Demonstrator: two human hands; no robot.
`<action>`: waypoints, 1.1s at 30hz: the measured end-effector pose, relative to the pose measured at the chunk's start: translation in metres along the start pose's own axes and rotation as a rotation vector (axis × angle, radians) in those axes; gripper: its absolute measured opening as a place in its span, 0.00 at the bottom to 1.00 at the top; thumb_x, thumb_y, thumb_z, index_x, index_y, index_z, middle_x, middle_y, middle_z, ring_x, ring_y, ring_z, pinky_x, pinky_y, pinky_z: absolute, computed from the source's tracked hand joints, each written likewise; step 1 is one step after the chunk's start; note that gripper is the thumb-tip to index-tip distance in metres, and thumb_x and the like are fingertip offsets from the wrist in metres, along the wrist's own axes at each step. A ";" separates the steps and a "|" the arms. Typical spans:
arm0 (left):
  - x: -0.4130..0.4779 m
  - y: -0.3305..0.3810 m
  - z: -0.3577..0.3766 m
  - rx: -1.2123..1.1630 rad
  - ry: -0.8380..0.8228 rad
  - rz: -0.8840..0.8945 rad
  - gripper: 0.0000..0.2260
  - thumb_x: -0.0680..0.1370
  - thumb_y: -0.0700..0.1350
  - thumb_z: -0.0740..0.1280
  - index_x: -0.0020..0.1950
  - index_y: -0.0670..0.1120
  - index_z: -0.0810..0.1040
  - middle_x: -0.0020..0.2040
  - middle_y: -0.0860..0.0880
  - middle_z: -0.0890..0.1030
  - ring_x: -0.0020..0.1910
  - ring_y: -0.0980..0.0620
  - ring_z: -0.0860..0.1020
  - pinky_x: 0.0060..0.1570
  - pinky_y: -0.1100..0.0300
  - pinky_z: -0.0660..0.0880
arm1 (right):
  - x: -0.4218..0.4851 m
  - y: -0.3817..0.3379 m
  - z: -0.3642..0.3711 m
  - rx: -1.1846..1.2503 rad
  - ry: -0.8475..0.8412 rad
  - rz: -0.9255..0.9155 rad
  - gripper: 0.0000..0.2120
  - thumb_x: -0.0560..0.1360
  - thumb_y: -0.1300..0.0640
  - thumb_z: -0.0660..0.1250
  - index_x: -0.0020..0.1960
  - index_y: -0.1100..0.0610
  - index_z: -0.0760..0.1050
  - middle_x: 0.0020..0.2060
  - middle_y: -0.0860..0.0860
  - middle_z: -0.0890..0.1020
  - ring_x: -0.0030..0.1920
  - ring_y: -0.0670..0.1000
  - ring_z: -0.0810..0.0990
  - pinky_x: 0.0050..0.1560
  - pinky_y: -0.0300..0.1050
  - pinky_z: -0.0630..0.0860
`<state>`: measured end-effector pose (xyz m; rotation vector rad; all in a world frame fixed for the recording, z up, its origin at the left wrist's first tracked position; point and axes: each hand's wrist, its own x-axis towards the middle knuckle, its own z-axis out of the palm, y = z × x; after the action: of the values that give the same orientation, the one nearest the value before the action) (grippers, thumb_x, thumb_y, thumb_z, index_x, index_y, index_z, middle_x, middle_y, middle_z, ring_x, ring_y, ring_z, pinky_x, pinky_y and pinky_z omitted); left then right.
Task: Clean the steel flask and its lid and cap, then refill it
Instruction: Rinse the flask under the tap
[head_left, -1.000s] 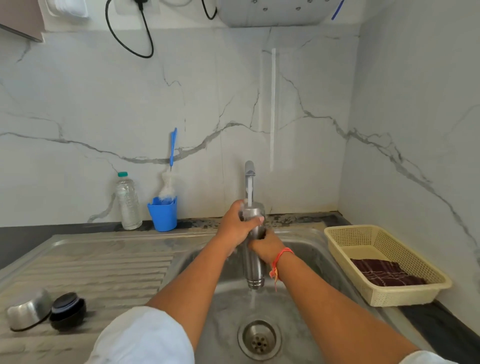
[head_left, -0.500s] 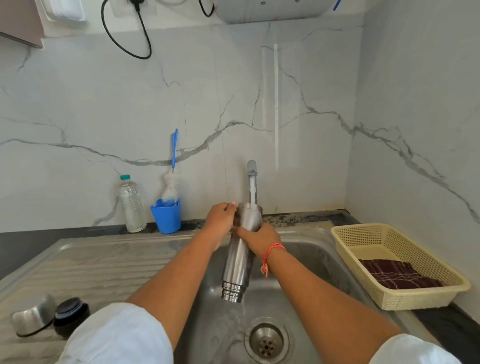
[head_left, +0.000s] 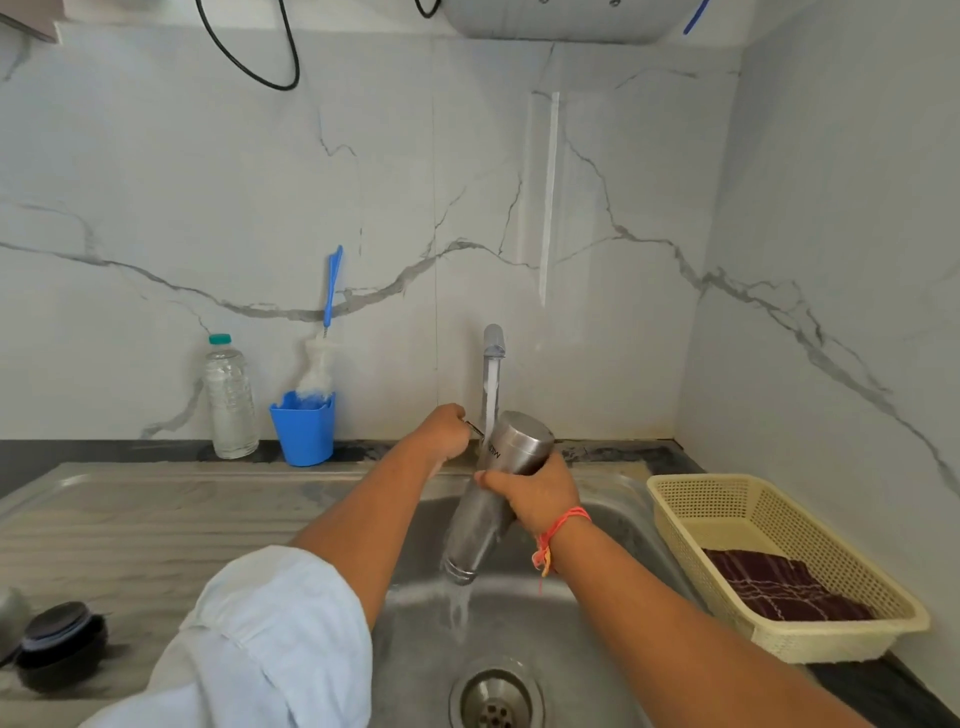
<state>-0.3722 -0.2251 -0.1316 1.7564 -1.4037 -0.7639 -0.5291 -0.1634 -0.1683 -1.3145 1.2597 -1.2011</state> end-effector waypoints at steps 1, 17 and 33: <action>0.001 -0.001 0.001 -0.012 0.006 -0.014 0.21 0.83 0.33 0.58 0.76 0.38 0.70 0.68 0.39 0.75 0.68 0.38 0.75 0.68 0.47 0.74 | -0.001 -0.001 -0.002 -0.039 -0.007 -0.025 0.33 0.58 0.55 0.84 0.58 0.51 0.72 0.48 0.48 0.81 0.47 0.47 0.81 0.47 0.45 0.81; -0.004 0.001 0.008 -0.210 -0.317 0.067 0.15 0.84 0.45 0.64 0.71 0.52 0.75 0.61 0.50 0.84 0.62 0.48 0.82 0.65 0.46 0.78 | -0.011 -0.014 -0.019 -0.260 -0.056 -0.147 0.33 0.60 0.53 0.83 0.58 0.50 0.69 0.49 0.46 0.80 0.46 0.44 0.79 0.41 0.38 0.75; -0.069 0.002 -0.047 0.263 -0.062 0.227 0.13 0.78 0.37 0.72 0.62 0.45 0.81 0.51 0.46 0.85 0.48 0.47 0.84 0.55 0.53 0.81 | -0.053 -0.048 -0.035 -0.484 -0.097 -0.283 0.31 0.62 0.48 0.82 0.58 0.51 0.69 0.46 0.45 0.78 0.45 0.46 0.78 0.38 0.39 0.73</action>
<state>-0.3498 -0.1493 -0.1040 1.7371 -1.7763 -0.5346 -0.5591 -0.1082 -0.1201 -1.9339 1.3768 -1.0374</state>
